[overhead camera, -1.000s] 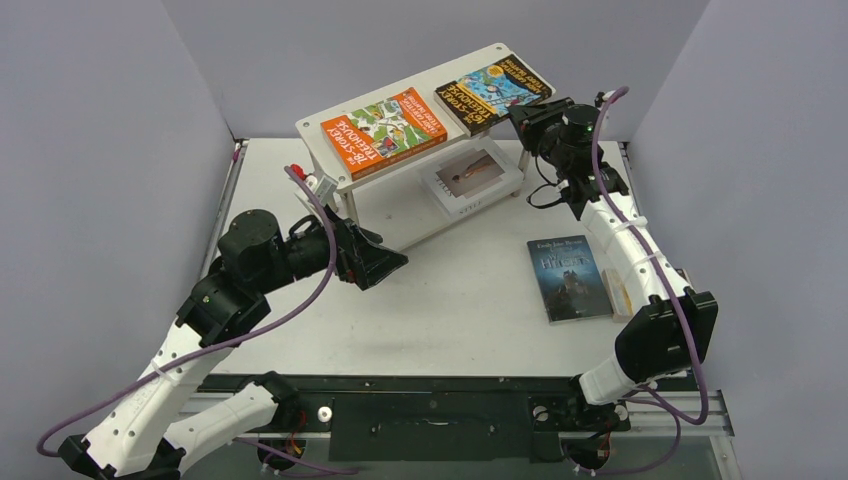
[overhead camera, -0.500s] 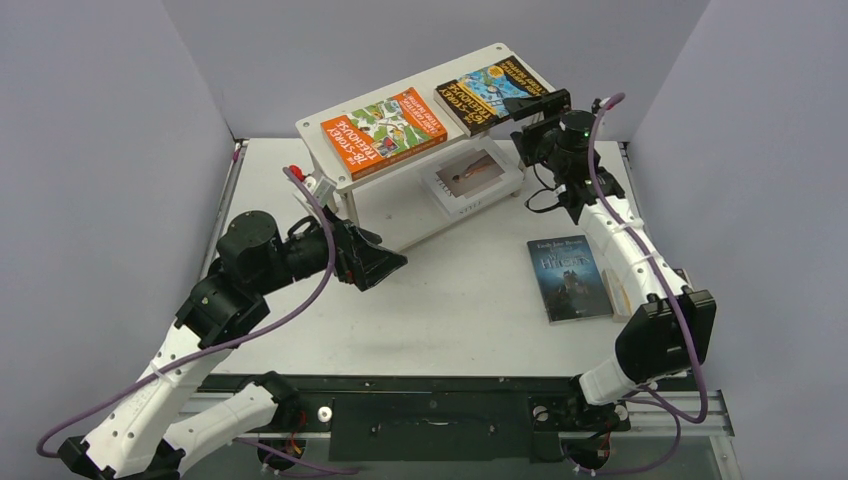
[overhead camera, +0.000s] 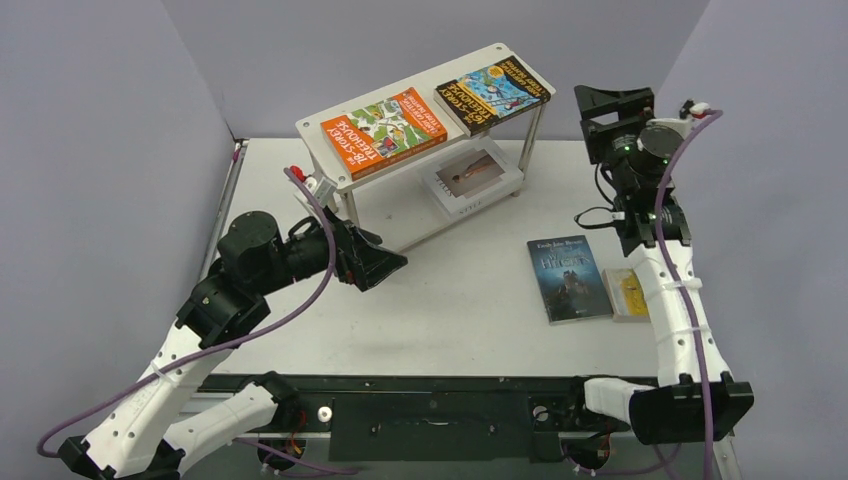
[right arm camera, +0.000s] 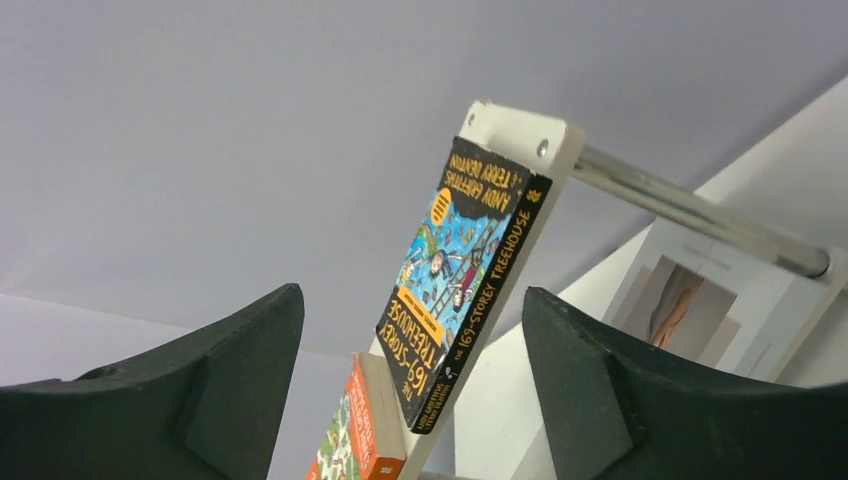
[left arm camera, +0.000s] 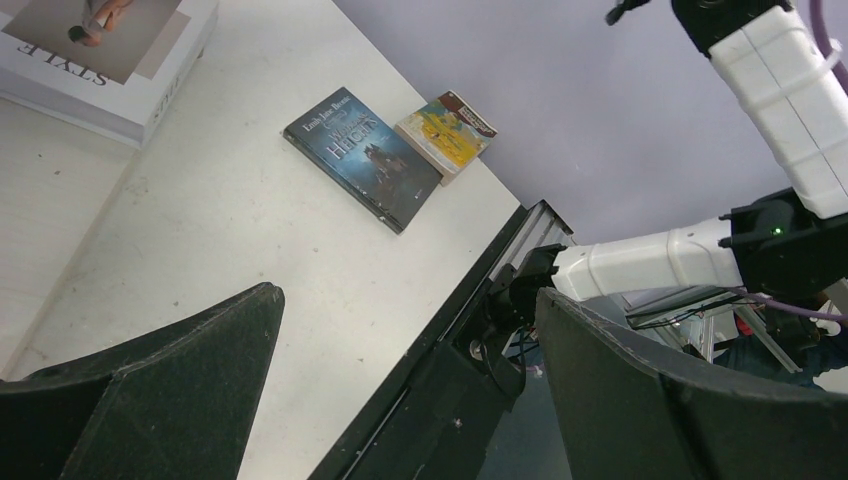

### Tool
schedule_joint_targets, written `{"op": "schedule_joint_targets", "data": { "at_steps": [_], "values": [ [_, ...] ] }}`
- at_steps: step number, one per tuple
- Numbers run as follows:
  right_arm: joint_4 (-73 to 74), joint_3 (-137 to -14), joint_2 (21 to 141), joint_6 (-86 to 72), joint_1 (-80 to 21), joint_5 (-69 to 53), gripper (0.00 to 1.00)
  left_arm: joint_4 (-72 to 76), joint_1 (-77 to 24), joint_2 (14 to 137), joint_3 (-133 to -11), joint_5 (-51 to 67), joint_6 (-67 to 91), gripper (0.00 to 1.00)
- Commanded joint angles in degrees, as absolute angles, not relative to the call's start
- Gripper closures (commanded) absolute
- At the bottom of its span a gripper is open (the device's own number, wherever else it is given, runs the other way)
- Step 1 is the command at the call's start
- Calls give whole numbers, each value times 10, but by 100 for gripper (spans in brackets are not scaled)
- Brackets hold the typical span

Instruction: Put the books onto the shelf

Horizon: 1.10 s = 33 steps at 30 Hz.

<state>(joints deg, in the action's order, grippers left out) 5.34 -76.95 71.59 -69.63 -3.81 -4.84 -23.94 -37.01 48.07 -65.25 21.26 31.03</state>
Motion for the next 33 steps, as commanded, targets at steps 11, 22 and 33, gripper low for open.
{"op": "schedule_joint_targets", "data": {
  "at_steps": [11,22,33],
  "values": [
    [79,-752,705,-610,-66,-33,100,-197,-367,497,-653,226,315,3],
    [70,-830,816,-608,-77,-76,100,-205,-367,488,-658,220,318,3],
    [26,-856,877,-648,-97,-110,100,-213,-367,475,-660,209,317,3]
  ]
}}
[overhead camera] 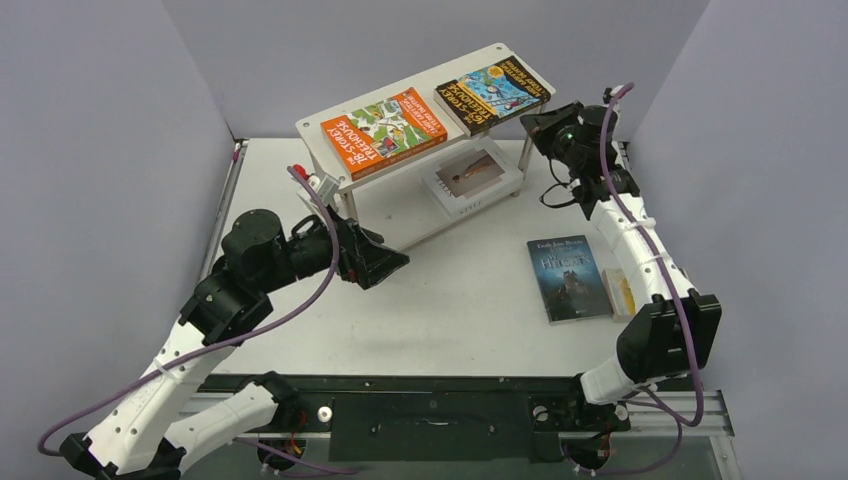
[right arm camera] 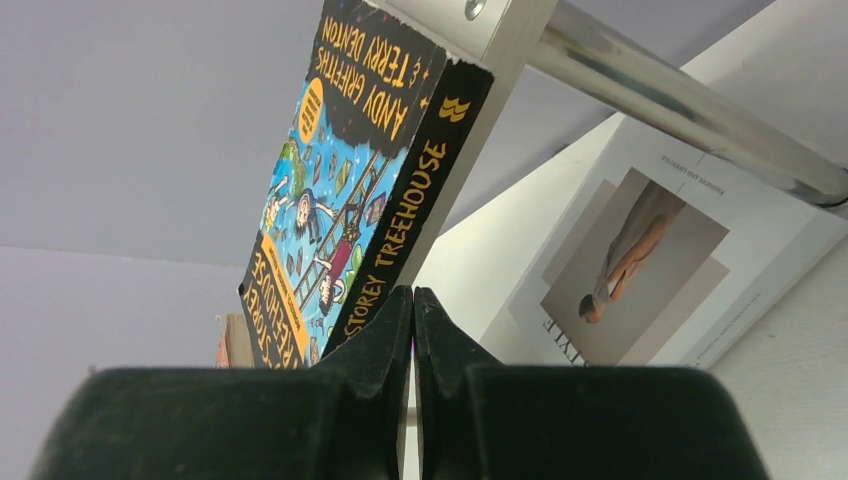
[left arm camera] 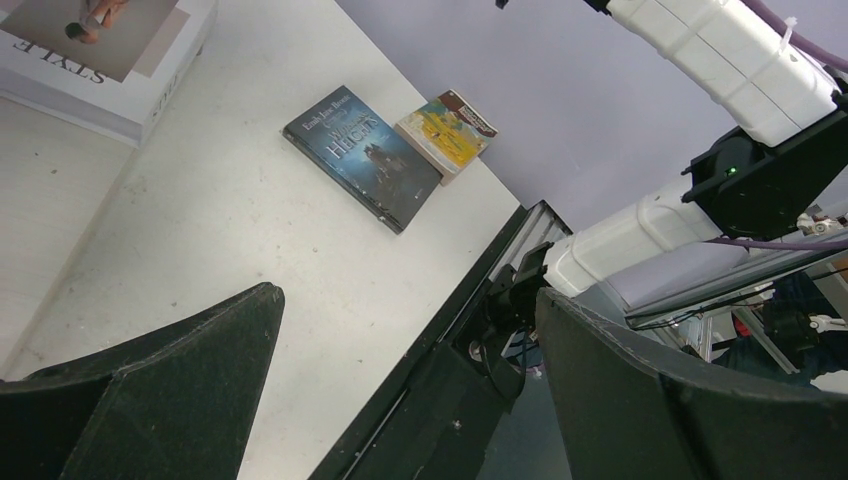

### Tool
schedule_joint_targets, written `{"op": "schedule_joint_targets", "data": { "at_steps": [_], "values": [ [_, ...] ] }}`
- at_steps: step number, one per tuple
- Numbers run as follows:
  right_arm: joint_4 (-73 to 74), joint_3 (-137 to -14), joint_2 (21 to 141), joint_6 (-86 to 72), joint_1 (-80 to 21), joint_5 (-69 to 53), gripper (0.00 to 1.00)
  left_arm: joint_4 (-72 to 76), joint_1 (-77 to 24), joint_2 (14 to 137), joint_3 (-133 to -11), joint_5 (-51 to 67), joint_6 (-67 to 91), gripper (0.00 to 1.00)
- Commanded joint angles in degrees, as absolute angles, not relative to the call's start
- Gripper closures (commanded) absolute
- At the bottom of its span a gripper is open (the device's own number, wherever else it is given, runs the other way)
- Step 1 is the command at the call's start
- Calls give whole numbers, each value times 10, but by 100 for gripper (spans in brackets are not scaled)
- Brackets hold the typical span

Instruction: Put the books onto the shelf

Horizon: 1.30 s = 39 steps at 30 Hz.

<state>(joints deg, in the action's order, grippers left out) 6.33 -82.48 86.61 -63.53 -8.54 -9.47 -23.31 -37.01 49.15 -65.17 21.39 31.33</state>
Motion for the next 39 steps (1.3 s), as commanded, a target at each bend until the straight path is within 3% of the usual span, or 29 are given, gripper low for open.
{"op": "schedule_joint_targets", "data": {
  "at_steps": [1,39],
  "values": [
    [26,-861,882,-650,-99,-111,100,-214,-366,474,-660,207,317,3],
    [5,-853,898,-656,-124,-138,100,-211,-367,471,-652,204,318,3]
  ]
}}
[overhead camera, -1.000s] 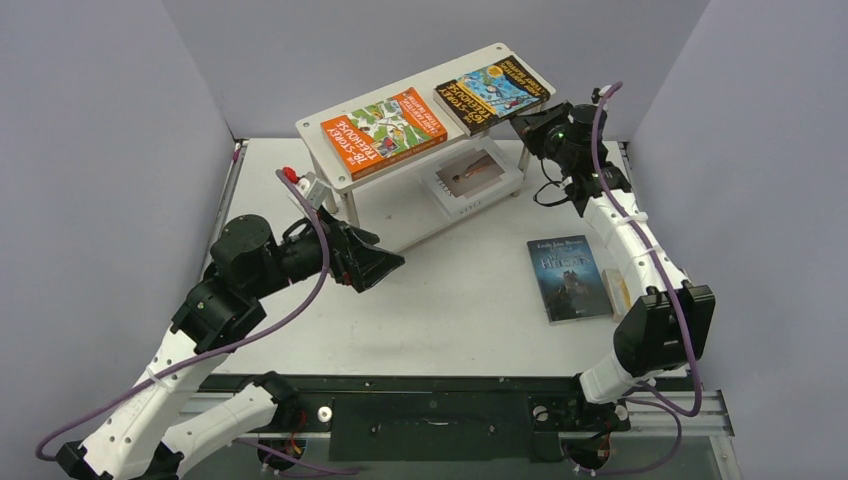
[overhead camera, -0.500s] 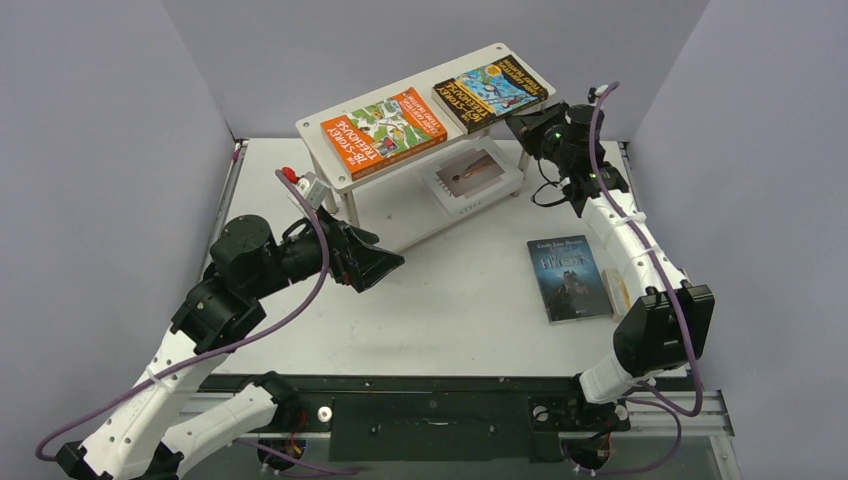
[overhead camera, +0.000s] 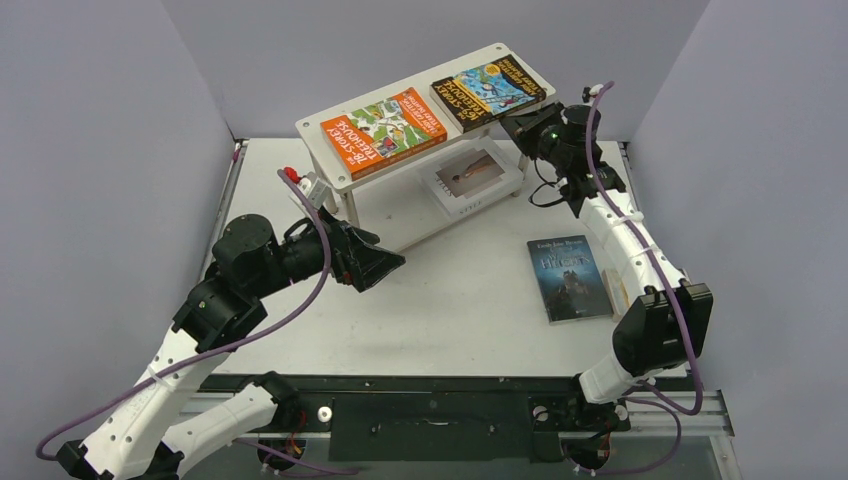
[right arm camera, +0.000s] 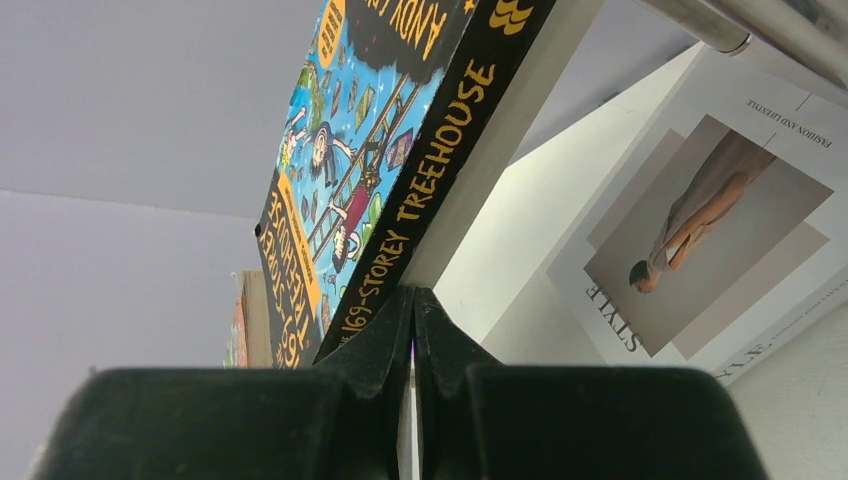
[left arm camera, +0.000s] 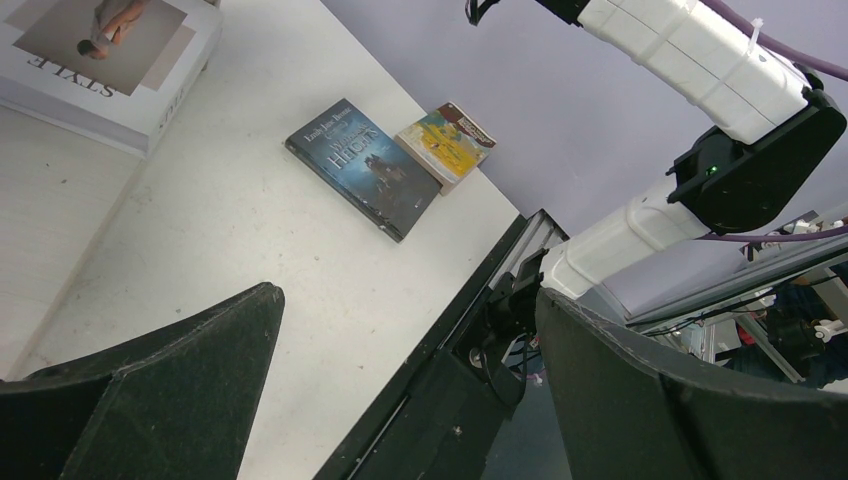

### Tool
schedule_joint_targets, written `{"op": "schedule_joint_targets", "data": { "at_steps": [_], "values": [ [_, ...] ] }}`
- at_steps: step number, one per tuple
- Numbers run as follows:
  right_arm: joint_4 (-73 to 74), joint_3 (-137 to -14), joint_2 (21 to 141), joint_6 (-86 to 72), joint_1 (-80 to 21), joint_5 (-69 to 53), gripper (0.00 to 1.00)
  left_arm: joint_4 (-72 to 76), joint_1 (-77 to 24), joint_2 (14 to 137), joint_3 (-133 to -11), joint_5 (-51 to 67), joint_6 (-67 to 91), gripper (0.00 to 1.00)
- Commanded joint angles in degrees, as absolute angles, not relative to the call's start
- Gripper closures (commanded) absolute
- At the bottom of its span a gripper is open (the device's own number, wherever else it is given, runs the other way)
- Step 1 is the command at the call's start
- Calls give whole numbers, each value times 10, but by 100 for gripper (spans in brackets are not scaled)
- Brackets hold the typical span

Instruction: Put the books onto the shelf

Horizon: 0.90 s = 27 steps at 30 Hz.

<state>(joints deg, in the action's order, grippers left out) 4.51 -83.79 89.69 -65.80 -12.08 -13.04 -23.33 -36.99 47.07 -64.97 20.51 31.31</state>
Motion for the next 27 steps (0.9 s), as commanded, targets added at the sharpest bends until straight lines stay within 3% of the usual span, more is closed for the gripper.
{"op": "schedule_joint_targets", "data": {
  "at_steps": [1,6,10,12,17,21,27],
  "values": [
    [5,-853,897,-656,-125,-140,100,-211,-367,472,-652,204,317,3],
    [7,-829,857,-642,-114,-138,100,-214,-366,472,-652,201,314,3],
    [100,-824,766,-552,-101,-59,100,-229,-366,473,-653,194,307,3],
    [138,-803,720,-519,-65,-41,95,-232,-366,474,-649,194,299,3],
    [252,-686,616,-429,5,37,60,-236,-372,487,-619,193,285,2],
    [310,-584,564,-378,46,43,49,-192,-449,505,-576,189,249,2],
    [303,-502,572,-364,82,23,35,-175,-531,634,-567,124,199,3]
  ]
}}
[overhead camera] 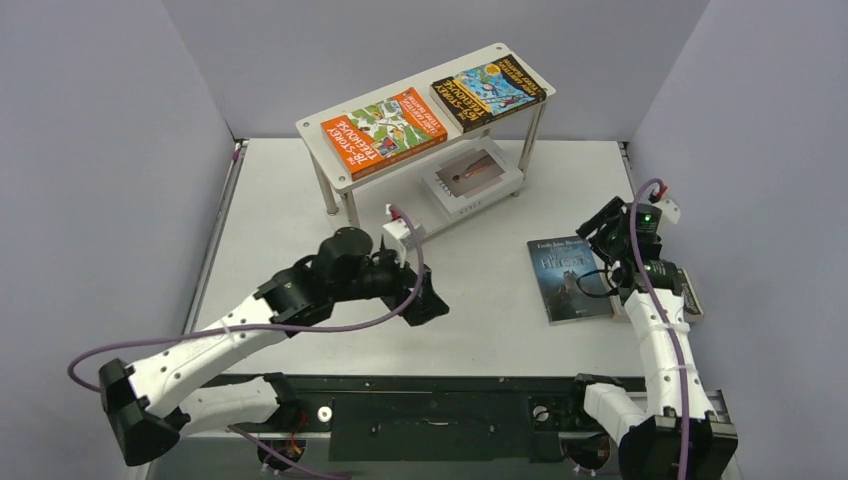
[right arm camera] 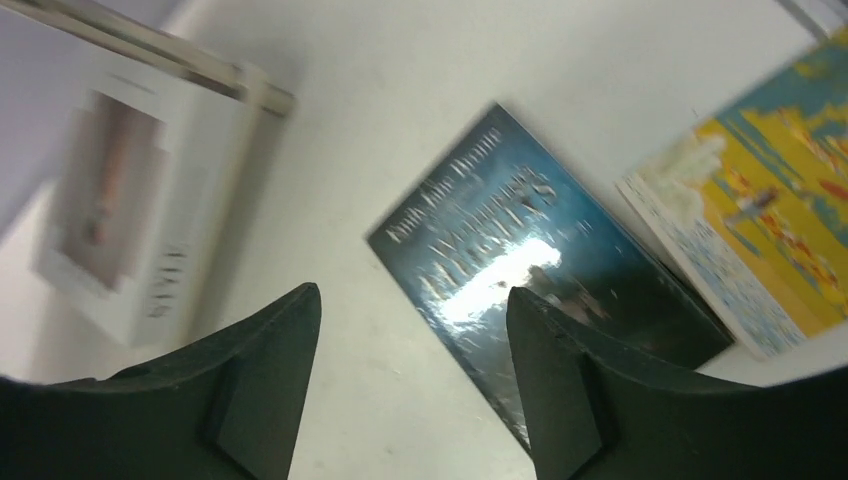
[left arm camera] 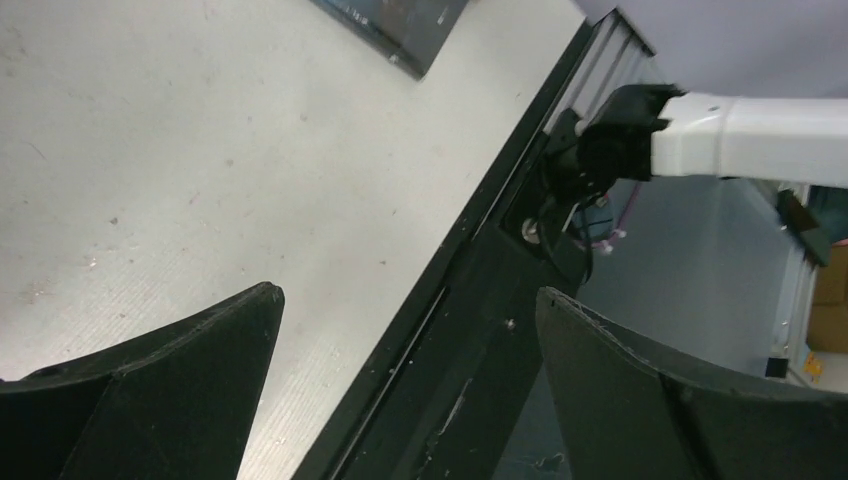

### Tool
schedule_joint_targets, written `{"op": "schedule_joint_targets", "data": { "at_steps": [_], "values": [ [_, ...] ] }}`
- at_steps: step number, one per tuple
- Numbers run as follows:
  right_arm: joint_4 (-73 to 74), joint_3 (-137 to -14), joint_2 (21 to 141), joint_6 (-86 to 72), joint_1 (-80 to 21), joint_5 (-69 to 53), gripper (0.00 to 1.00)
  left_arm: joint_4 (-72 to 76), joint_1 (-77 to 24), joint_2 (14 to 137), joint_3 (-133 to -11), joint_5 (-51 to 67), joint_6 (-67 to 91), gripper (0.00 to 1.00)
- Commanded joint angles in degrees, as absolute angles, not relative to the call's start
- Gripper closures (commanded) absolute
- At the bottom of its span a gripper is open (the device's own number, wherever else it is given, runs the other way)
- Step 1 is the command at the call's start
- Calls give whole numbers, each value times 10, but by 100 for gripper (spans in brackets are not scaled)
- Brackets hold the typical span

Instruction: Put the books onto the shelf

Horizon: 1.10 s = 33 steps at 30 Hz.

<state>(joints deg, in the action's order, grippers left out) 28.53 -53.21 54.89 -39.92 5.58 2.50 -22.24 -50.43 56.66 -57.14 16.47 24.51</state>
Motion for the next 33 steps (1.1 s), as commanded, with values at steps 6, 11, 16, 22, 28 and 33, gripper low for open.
{"op": "schedule_joint_targets", "data": {
  "at_steps": [6,11,16,22,28,33],
  "values": [
    [224,-499,700,-382,135,-2,32,-124,-533,737,-570,98,230,4],
    [176,-530,818,-383,155,28,31,-140,-533,754,-572,72,250,4],
    [159,-580,927,-385,164,19,30,-138,-533,705,-530,48,259,4],
    [151,-570,973,-372,111,-27,31,-129,-533,665,-489,10,278,4],
    [147,-547,947,-328,-16,-98,33,-133,-521,658,-484,-24,288,4],
    [154,-535,939,-279,-120,-229,35,-151,-495,652,-489,30,290,4]
  ]
}}
